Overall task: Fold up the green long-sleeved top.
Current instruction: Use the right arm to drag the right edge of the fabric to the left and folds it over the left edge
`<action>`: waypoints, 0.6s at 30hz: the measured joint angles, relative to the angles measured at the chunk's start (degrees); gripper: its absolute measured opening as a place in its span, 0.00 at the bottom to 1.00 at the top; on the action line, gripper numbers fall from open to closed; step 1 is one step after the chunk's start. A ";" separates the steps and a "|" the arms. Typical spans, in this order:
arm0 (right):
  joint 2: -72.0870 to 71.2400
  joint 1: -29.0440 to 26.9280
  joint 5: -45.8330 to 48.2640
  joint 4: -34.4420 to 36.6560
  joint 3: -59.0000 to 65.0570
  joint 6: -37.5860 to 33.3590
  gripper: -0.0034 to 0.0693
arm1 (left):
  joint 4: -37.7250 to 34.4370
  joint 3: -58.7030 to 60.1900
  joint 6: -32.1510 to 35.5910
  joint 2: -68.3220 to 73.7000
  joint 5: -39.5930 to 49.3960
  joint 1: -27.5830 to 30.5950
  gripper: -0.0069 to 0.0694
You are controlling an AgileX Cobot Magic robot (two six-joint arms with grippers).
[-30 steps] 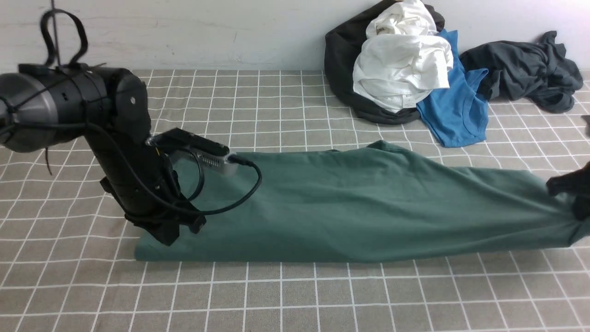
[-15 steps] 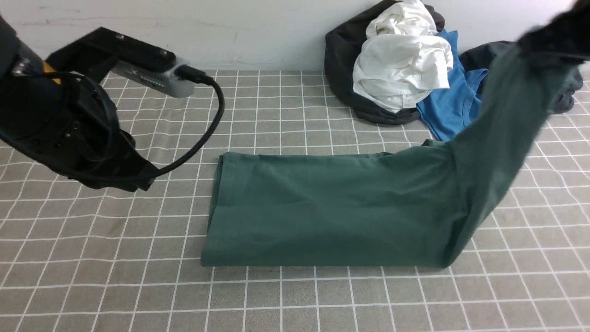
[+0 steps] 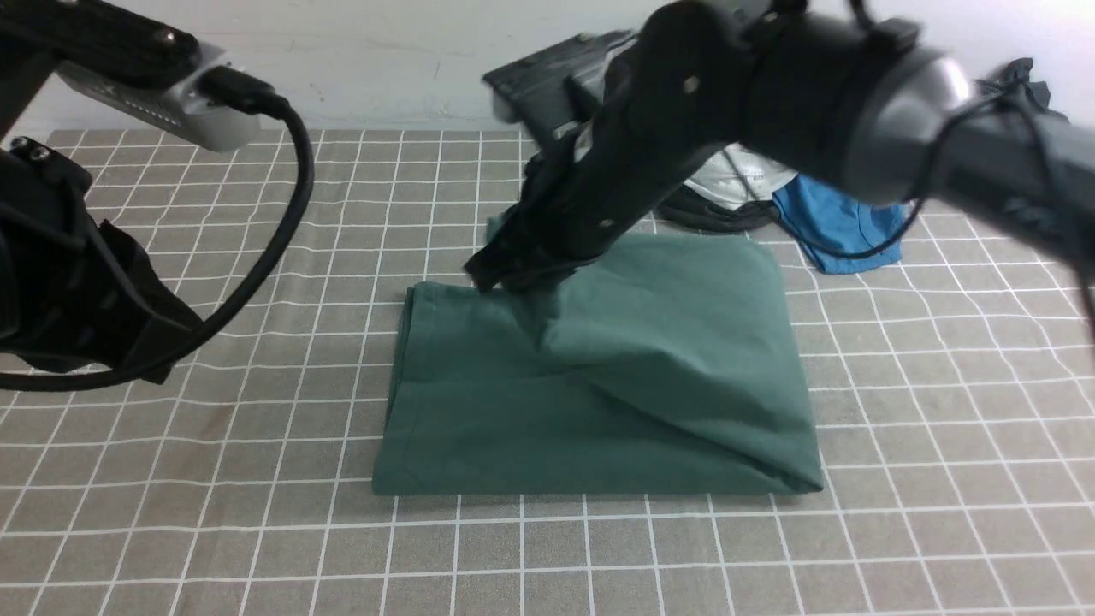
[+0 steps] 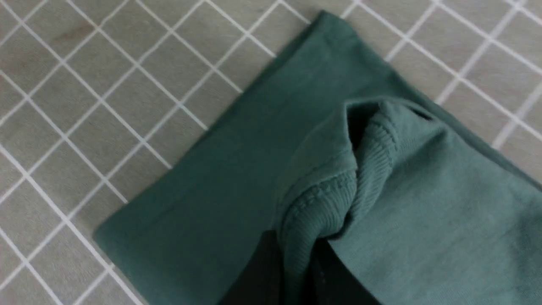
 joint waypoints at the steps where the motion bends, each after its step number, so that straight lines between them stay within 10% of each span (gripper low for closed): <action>1: 2.39 0.55 -0.09 0.87 -1.65 0.00 0.08 | -0.11 0.00 0.00 -0.57 0.13 0.00 0.08; 5: 8.06 0.89 0.59 4.46 -5.46 0.00 0.14 | -0.11 0.37 0.00 -1.85 0.13 0.00 0.08; 18: 9.13 0.51 13.43 1.77 -15.62 2.83 0.81 | 0.12 11.75 0.00 -7.43 -2.25 0.00 0.08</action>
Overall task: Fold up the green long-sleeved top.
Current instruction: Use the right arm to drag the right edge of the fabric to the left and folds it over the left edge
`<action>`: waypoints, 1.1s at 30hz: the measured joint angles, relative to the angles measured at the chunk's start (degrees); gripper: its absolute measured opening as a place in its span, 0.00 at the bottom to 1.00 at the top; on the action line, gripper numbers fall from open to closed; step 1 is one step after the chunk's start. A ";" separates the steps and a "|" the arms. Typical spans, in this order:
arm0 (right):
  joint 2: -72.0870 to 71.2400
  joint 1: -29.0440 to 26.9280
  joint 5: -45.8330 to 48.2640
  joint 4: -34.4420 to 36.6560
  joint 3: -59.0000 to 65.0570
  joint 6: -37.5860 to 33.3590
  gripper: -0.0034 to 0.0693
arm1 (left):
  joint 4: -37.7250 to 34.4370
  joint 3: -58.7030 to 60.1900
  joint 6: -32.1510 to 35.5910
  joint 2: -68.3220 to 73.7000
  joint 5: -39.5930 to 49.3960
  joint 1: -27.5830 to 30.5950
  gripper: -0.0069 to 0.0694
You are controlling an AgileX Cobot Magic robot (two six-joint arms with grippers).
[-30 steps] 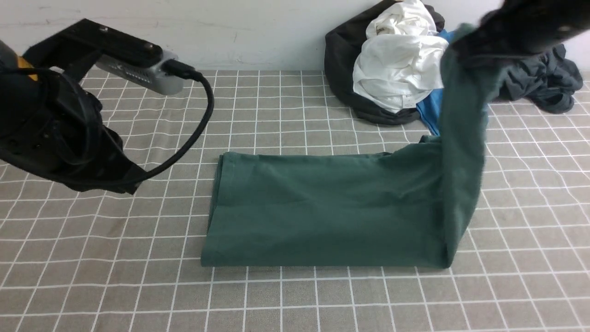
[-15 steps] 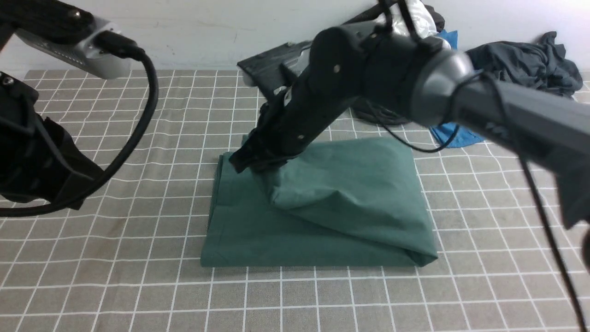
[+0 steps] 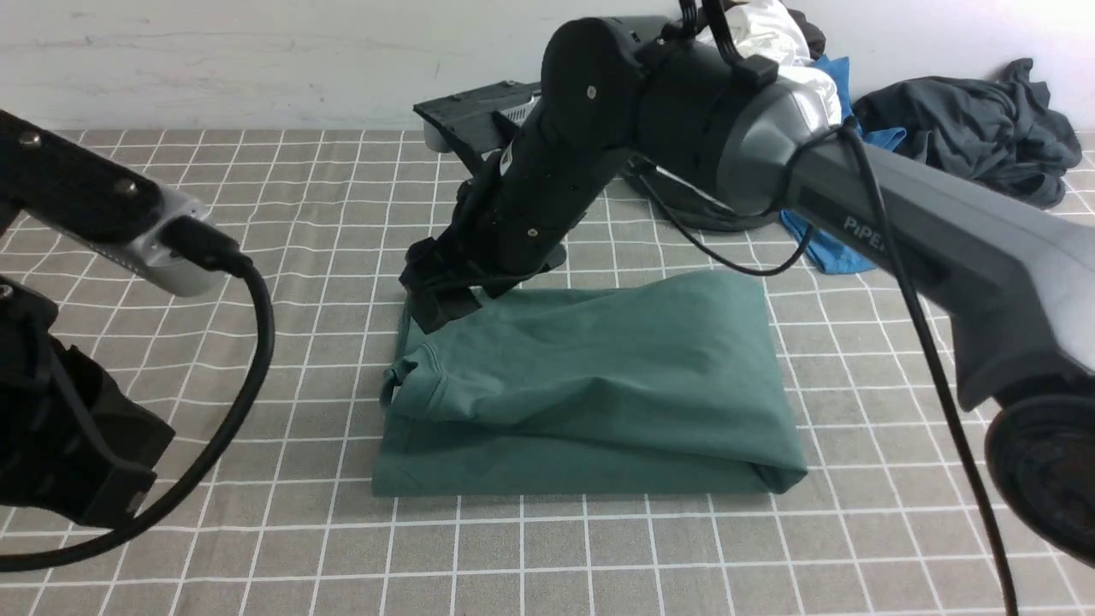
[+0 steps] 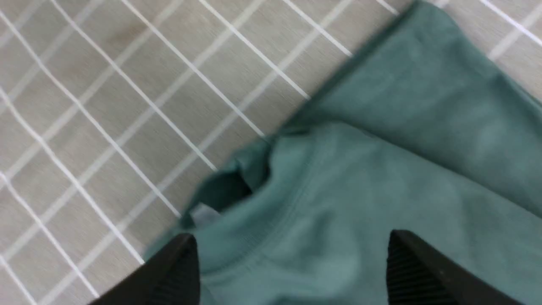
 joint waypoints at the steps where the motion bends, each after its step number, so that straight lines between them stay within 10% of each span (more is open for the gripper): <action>1: 0.00 0.00 0.70 -1.40 -0.08 1.05 0.81 | -0.03 0.31 0.00 -0.34 -0.52 0.00 0.08; 19: 10.94 6.83 2.46 -6.10 -0.58 4.69 0.75 | 0.14 1.74 0.11 -0.84 -1.91 0.00 0.08; 33: -8.82 5.17 3.04 -9.45 1.28 4.56 0.75 | 4.51 1.76 -2.35 -8.97 -1.66 0.00 0.08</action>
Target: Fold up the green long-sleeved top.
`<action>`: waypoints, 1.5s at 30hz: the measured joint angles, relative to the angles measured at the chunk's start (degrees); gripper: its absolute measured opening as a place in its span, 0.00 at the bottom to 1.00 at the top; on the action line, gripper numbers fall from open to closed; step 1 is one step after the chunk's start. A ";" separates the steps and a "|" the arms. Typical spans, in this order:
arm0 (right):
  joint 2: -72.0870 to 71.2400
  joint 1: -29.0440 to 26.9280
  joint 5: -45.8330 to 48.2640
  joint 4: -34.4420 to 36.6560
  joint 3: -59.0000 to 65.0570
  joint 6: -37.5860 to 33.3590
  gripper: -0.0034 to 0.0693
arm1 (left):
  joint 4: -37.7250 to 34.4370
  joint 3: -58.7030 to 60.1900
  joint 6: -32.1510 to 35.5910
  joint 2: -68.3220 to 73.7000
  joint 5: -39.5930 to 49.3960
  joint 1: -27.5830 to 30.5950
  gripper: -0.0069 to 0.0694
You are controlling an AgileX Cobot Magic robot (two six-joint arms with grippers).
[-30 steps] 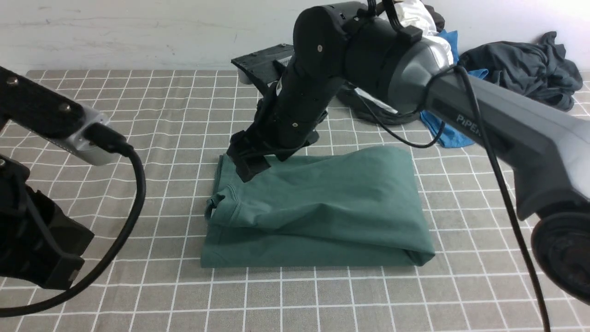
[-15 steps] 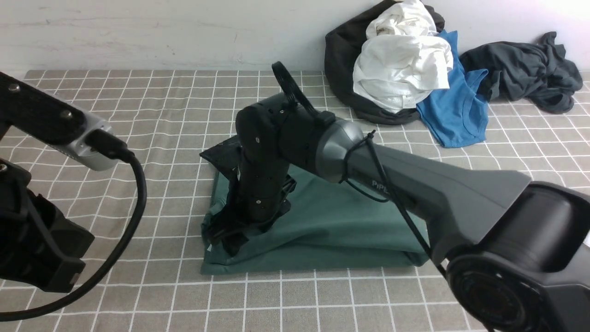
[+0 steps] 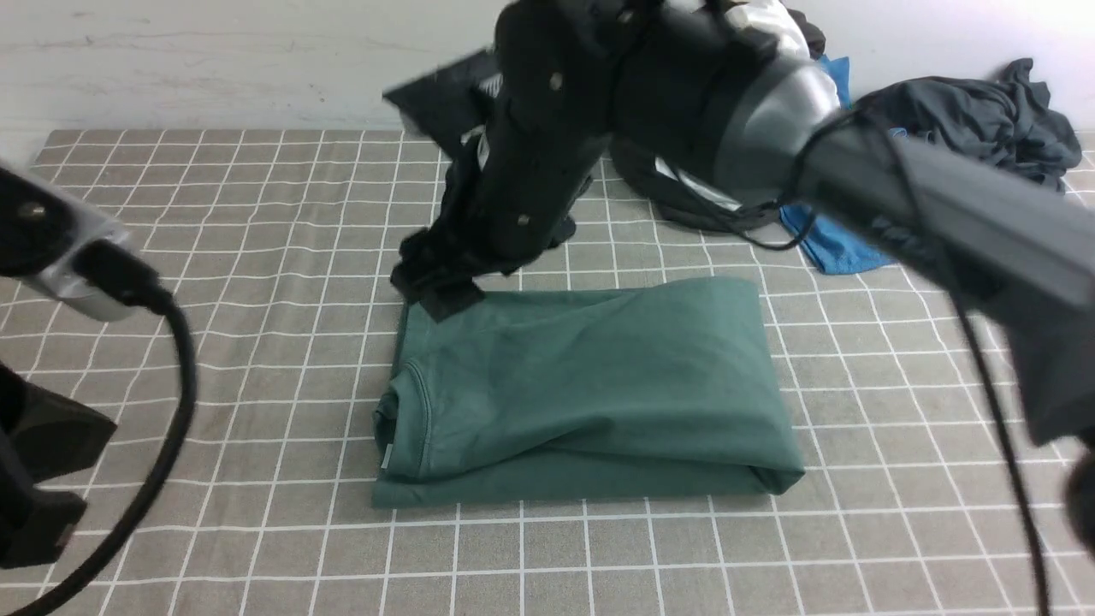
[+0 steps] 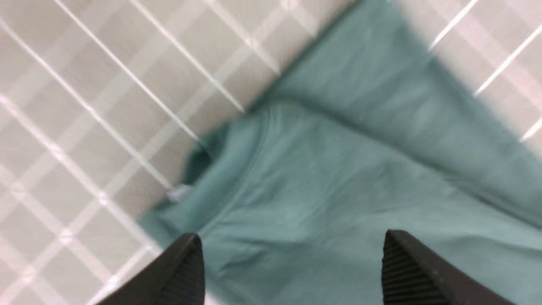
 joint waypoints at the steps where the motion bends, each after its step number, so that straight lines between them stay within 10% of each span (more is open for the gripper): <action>1: -3.47 0.00 0.05 0.81 1.56 -0.50 0.74 | 1.28 0.12 -1.13 -2.67 0.40 0.00 0.08; 12: -33.47 0.00 0.03 1.70 30.36 -3.95 0.52 | 7.16 15.90 -7.47 -25.69 -3.05 0.00 0.08; 24: -69.72 0.00 -29.56 2.06 66.97 -3.95 0.06 | 6.63 27.75 -7.82 -39.69 -17.75 0.00 0.08; 32: -78.27 0.00 -40.60 2.06 74.66 -5.00 0.03 | 6.63 27.81 -7.82 -39.80 -18.08 0.00 0.08; 45: -78.26 0.00 -31.26 2.25 75.17 -5.05 0.03 | 6.63 27.81 -7.82 -39.80 -18.08 0.00 0.08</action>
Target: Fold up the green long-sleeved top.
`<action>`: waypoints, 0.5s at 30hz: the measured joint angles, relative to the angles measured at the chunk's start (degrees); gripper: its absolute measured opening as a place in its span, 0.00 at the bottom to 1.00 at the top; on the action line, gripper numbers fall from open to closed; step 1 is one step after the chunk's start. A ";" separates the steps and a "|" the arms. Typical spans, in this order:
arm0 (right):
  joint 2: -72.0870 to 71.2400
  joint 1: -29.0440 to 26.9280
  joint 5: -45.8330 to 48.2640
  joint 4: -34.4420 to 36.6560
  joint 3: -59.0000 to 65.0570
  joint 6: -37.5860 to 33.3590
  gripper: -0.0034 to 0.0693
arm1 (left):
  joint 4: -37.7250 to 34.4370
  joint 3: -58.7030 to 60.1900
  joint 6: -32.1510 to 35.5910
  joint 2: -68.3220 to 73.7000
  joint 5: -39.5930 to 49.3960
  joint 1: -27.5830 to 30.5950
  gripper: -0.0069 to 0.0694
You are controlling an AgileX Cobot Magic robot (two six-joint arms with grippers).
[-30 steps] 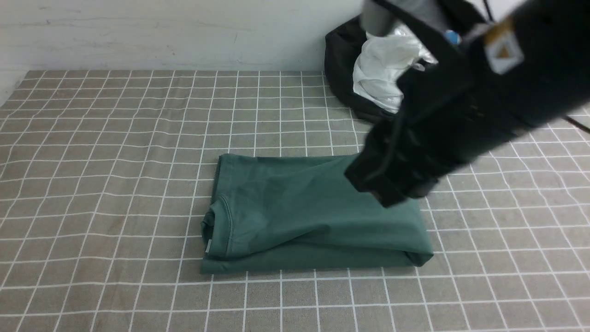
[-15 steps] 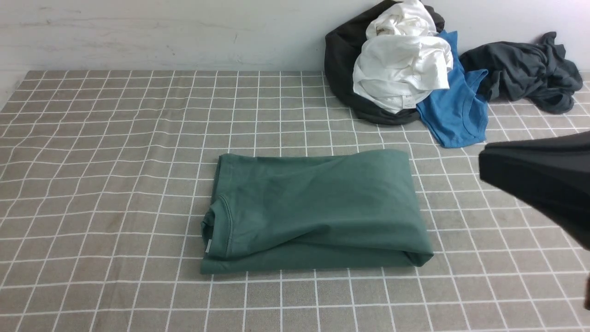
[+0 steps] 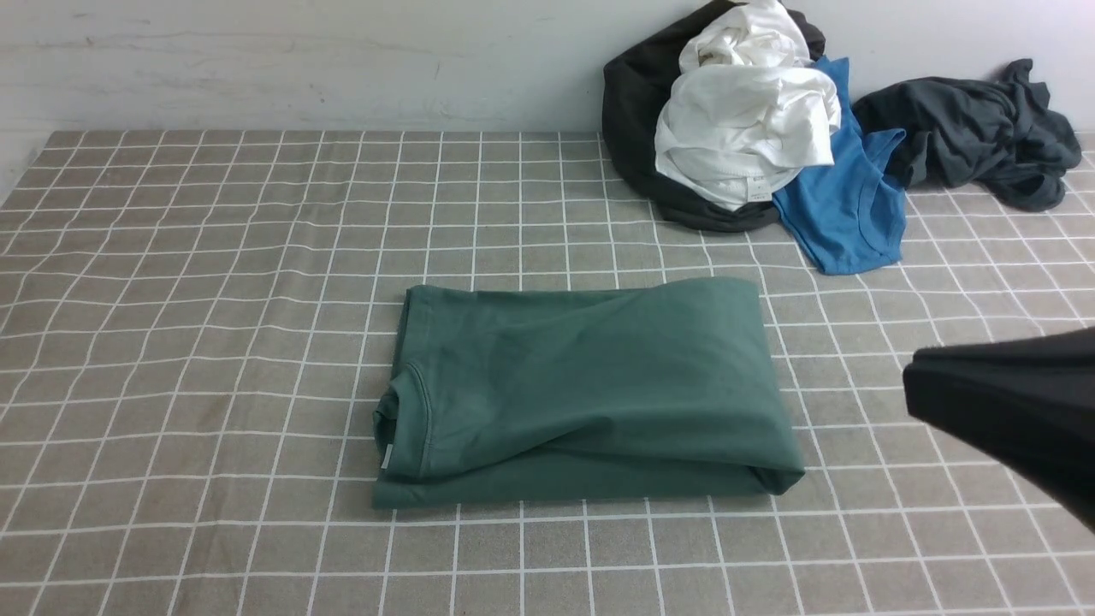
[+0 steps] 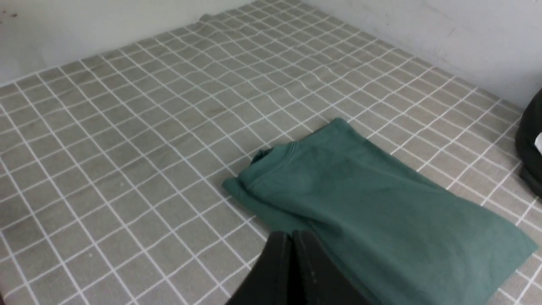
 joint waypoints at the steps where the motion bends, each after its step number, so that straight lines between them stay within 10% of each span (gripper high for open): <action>1: 0.00 0.00 0.43 -0.64 0.00 0.00 0.03 | 0.00 0.00 0.00 0.00 0.00 0.00 0.08; 15: -8.16 -3.14 -16.22 -6.94 12.07 10.92 0.03 | -0.05 0.00 0.00 0.00 -0.02 0.00 0.08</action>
